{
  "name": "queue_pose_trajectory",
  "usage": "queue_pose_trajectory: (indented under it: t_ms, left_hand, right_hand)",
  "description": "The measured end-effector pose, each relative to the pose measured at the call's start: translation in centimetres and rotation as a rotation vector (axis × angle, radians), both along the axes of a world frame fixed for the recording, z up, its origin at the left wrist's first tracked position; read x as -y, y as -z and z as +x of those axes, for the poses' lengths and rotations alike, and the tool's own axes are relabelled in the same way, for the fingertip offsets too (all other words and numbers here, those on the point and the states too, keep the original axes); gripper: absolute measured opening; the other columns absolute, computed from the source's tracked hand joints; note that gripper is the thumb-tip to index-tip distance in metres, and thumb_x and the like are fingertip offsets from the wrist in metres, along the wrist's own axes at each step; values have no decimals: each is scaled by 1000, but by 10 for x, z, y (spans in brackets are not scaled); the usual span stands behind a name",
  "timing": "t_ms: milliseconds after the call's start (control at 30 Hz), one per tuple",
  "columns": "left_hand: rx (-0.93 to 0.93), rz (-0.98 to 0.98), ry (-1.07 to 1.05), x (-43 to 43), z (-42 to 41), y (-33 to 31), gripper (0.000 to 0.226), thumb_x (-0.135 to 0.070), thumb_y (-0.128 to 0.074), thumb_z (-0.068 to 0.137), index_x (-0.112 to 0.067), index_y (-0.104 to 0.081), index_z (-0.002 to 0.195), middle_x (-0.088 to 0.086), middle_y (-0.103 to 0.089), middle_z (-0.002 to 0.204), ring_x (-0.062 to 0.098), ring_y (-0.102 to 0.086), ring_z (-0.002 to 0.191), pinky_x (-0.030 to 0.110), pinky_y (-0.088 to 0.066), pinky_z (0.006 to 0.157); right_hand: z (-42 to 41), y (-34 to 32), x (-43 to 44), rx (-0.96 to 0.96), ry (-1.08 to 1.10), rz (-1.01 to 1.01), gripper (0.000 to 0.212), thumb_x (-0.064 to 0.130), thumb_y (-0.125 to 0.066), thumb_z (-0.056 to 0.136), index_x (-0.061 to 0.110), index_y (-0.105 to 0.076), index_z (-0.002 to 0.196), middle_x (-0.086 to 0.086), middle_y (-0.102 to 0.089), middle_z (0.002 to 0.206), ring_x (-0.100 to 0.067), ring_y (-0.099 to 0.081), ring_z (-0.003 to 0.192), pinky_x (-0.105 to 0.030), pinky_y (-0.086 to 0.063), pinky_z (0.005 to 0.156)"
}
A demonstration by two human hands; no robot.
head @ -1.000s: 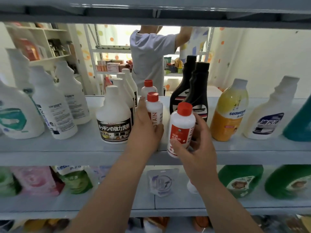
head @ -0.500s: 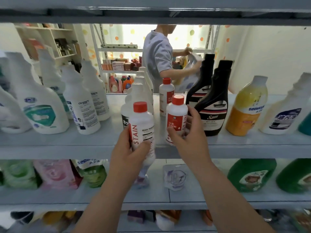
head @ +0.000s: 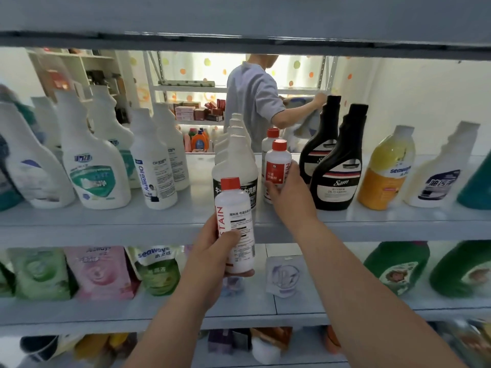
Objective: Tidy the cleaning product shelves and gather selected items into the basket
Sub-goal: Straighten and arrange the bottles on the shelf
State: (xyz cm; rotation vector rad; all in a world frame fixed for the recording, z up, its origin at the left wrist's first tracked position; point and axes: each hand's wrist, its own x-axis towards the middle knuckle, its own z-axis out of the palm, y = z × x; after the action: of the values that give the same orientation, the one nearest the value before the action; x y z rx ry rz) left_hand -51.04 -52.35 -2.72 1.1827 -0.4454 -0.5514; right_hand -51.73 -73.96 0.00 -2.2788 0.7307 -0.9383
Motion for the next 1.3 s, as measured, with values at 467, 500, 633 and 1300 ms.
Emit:
queue_pose_trajectory:
  t_ms: [467, 500, 633, 1300]
  left_hand:
    - [-280, -48, 192, -26, -17, 29, 44, -21, -42, 95, -20, -52, 139, 14, -74, 119, 36, -75, 100, 35, -53, 48]
    - [-324, -47, 224, -26, -21, 33, 47, -24, -40, 94, -18, -52, 139, 15, -74, 120, 36, -75, 97, 33, -52, 46]
    - [-481, -144, 339, -23, -41, 48, 43, -30, -51, 80, -10, -76, 108, 17, -73, 93, 32, -72, 73, 32, -53, 44]
    - [-169, 244, -21, 65, -172, 64, 26, -40, -42, 108, -33, -57, 127, 3, -72, 119, 26, -71, 103, 52, -59, 89]
  right_hand:
    - [-91, 53, -63, -144, -177, -189, 35, 29, -48, 107, 23, -63, 138, 3, -58, 145, -13, -42, 142, -20, -20, 119]
    - [-102, 54, -74, -56, -253, -8, 34, 38, -49, 104, 39, -63, 135, 18, -59, 143, 1, -42, 139, -9, -22, 115]
    - [-136, 64, -110, 132, -464, 433, 37, 41, -53, 97, 69, -58, 121, 31, -66, 126, 5, -59, 123, -10, -48, 94]
    - [-240, 92, -47, 387, -436, 1028, 37, 55, -69, 83, 52, -65, 120, 9, -74, 121, -15, -72, 110, -33, -62, 85]
